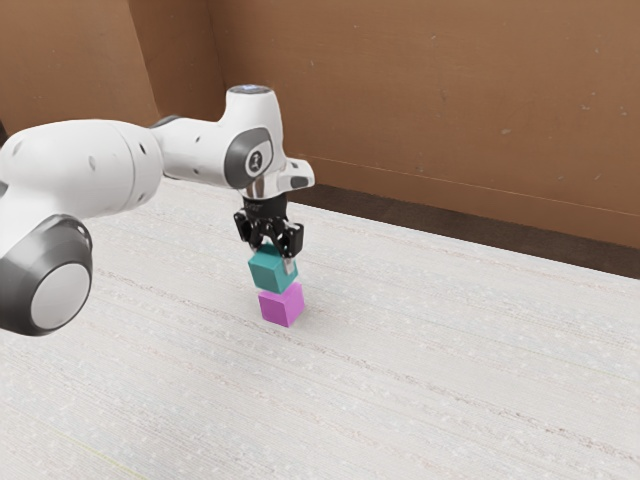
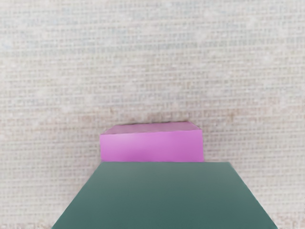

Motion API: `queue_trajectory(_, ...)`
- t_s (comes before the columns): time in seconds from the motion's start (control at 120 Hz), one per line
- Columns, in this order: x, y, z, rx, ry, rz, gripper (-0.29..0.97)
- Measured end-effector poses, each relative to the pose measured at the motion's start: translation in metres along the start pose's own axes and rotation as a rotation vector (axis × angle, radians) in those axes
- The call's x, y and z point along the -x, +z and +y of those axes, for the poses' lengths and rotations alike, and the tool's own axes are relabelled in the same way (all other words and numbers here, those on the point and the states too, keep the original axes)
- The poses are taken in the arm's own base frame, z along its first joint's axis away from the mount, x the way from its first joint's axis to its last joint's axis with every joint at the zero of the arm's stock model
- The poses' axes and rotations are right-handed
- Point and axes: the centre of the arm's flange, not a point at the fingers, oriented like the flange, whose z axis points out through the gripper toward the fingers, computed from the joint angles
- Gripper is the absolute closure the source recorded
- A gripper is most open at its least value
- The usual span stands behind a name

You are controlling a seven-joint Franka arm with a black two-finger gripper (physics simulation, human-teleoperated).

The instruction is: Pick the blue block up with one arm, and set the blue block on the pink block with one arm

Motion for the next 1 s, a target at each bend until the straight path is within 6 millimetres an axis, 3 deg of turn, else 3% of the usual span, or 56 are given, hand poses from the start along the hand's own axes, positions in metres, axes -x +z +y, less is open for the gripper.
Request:
queue_trajectory(0.2,0.000,0.013,-0.003,0.013,-0.006,-0.022,0.38)
queue_trajectory(1.0,0.000,0.010,-0.012,0.016,0.030,-0.027,0.38)
